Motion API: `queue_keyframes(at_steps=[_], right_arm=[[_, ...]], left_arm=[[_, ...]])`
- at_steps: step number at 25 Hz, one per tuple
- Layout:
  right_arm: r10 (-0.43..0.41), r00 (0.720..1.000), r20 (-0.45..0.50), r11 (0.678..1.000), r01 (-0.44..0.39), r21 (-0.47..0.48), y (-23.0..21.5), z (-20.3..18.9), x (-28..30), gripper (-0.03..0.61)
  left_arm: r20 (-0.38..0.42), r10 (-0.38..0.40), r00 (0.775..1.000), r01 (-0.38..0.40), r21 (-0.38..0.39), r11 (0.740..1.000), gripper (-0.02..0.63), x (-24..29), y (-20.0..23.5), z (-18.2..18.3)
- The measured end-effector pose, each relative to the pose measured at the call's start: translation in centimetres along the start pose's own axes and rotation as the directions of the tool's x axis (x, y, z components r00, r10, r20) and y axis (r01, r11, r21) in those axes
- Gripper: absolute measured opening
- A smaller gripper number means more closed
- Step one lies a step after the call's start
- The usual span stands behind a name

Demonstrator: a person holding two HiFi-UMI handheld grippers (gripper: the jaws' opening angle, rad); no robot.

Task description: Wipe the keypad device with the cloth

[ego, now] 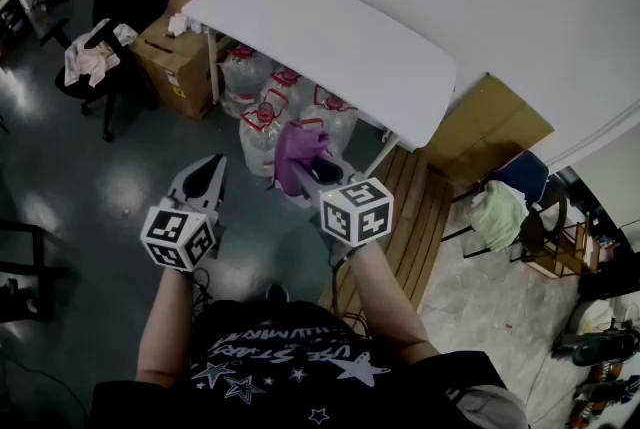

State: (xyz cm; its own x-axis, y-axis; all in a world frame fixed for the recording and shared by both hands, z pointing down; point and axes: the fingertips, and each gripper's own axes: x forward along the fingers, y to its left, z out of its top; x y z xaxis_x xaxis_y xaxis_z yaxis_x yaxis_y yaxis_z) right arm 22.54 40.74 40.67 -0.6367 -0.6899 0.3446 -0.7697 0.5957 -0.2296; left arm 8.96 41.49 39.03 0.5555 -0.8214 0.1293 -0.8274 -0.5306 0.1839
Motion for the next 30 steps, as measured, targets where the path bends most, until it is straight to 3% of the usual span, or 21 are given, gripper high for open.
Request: queue_keyframes(at_steps=[15, 30], right_arm=[[0.017, 1.000, -0.016, 1.000, -0.017, -0.001, -0.1, -1.4, -0.9, 0.098], [0.046, 0.999, -0.008, 0.997, -0.046, 0.059, -0.3, -2.0, -0.5, 0.098]], left_arm=[[-0.011, 0.014, 1.000, -0.014, -0.002, 1.000, 0.006, -0.6, -1.2, -1.0], [-0.038, 0.051, 0.998, -0.050, 0.021, 0.999, 0.006, -1.8, -0.8, -1.2]])
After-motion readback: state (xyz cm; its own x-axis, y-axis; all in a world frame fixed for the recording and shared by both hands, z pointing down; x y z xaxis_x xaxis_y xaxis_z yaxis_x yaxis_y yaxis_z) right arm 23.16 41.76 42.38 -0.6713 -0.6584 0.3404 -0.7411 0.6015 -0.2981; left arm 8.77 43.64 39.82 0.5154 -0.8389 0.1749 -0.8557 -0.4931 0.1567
